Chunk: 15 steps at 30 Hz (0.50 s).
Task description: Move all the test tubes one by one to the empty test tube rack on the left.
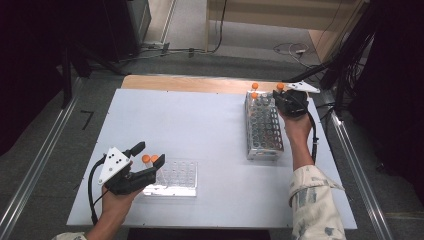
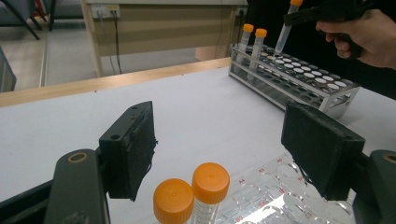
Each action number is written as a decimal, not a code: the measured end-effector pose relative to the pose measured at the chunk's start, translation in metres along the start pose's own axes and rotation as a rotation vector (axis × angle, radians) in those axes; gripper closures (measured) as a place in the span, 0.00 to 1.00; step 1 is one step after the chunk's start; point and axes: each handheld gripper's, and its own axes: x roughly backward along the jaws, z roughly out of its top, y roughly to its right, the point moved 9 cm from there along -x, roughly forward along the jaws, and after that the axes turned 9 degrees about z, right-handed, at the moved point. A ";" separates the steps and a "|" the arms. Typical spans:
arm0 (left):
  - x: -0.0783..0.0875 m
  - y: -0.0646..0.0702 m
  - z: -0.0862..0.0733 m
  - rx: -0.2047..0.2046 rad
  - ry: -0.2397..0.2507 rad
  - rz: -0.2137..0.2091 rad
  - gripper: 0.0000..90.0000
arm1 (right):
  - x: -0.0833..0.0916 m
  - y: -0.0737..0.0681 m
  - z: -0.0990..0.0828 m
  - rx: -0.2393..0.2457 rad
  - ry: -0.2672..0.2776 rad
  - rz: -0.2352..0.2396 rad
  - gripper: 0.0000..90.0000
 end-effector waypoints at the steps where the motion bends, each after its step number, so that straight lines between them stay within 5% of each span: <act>1: 0.000 0.000 0.000 0.000 0.000 0.000 0.29 | 0.003 -0.001 0.002 -0.002 0.007 0.006 0.80; 7: 0.000 0.001 0.001 -0.001 0.001 -0.001 0.29 | 0.019 -0.016 0.013 0.008 0.022 0.053 0.80; 15: 0.001 0.001 0.003 -0.001 0.005 -0.005 0.29 | 0.042 -0.064 0.014 0.040 0.011 0.186 0.80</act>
